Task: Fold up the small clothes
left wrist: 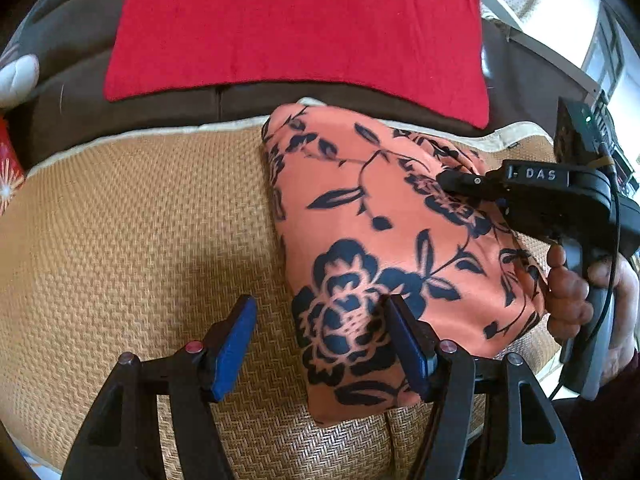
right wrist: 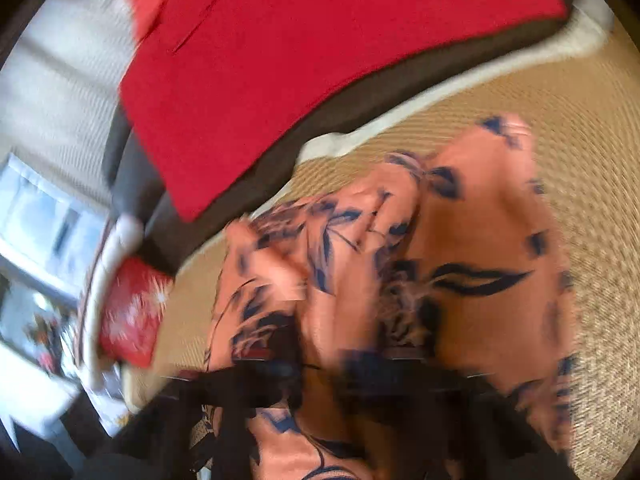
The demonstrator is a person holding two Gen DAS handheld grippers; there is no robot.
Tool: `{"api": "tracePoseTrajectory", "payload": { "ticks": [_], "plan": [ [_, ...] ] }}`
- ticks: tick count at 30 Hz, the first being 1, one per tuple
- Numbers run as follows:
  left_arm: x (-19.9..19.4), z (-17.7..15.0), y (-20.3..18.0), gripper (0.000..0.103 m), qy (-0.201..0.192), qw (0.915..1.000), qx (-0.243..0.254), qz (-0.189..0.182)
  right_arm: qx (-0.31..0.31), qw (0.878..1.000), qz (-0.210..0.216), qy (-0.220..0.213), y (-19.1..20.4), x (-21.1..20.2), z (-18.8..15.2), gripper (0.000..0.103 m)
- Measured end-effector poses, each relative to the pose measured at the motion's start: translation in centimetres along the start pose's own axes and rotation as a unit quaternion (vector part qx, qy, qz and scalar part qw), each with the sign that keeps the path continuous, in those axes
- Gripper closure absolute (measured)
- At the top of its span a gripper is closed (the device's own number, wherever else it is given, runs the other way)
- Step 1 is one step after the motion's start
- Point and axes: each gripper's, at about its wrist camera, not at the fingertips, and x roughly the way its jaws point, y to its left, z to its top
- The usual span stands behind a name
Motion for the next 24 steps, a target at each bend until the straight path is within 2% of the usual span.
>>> {"api": "tracePoseTrajectory", "payload": {
  "ticks": [2,4,7,9,10,11,12,13,14,16,17,18,20,22,24],
  "plan": [
    [-1.1,0.6,-0.6,0.036,-0.018,0.9998,0.006,0.0,-0.037,0.999,-0.014,-0.027,1.6,-1.4,-0.3,0.089],
    [-1.9,1.6,-1.3,0.036,-0.034,0.9994,0.009,-0.008,-0.042,0.997,0.008,-0.062,2.0,-3.9,-0.1,0.09],
    [-2.0,3.1,-3.4,0.035,-0.047,0.9985,0.025,-0.017,-0.026,0.993,0.006,-0.115,0.2,-7.5,0.5,0.09],
    [-0.7,3.5,-5.3,0.032,-0.034,0.9984,0.043,-0.014,0.008,0.991,-0.008,-0.133,-2.4,-9.2,0.5,0.09],
    [0.9,3.5,-6.5,0.031,-0.012,0.9983,0.056,-0.002,0.025,0.991,-0.015,-0.128,-4.0,-9.4,0.7,0.09],
    [2.5,3.3,-7.3,0.031,0.006,0.9976,0.067,0.014,0.047,0.993,-0.015,-0.105,-5.7,-9.0,0.8,0.089],
    [3.5,3.1,-7.8,0.029,0.02,0.9966,0.074,0.028,0.063,0.995,-0.011,-0.073,-6.8,-8.1,1.0,0.085],
    [5.0,2.6,-8.2,0.028,0.041,0.9948,0.078,0.052,0.083,0.996,-0.014,-0.021,-8.1,-6.4,1.0,0.083],
    [5.0,2.5,-8.1,0.028,0.036,0.996,0.067,0.046,0.104,0.994,-0.021,0.002,-9.0,-5.7,0.8,0.074],
    [4.4,2.5,-7.7,0.028,0.035,0.9977,0.048,0.031,0.121,0.992,-0.019,-0.029,-9.5,-7.7,1.3,0.07],
    [4.0,2.6,-7.5,0.028,0.037,0.9978,0.047,0.027,0.116,0.991,-0.022,-0.06,-9.4,-9.1,1.6,0.07],
    [3.6,2.7,-7.4,0.028,0.034,0.9981,0.045,0.026,0.102,0.987,-0.035,-0.115,-9.0,-11.2,1.8,0.07],
    [2.3,3.0,-7.3,0.028,0.017,0.9984,0.043,0.032,0.079,0.983,-0.029,-0.162,-8.4,-13.1,2.0,0.07],
    [1.2,2.6,-7.5,0.028,0.0,0.9975,0.054,0.045,0.051,0.988,0.02,-0.145,-6.9,-12.6,2.5,0.07],
    [1.2,2.2,-7.7,0.028,-0.004,0.9953,0.07,0.067,0.009,0.994,0.006,-0.113,-4.9,-10.8,2.9,0.07]
  ]
}}
